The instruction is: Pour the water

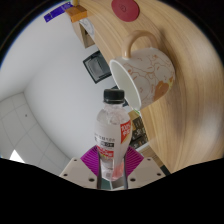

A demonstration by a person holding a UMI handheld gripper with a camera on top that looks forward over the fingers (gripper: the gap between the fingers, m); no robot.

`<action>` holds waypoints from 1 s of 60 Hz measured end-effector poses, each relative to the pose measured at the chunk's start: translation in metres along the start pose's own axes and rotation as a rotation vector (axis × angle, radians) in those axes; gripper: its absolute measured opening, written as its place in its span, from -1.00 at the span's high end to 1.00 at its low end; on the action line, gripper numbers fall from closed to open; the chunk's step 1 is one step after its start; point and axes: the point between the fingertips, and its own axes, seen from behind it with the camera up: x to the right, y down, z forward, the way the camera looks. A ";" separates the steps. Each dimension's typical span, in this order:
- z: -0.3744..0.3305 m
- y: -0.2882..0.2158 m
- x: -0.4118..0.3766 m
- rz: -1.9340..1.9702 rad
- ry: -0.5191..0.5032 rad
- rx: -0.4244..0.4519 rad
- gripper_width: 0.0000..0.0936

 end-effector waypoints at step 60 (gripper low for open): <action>-0.090 -0.251 -0.064 -1.973 0.600 0.185 0.38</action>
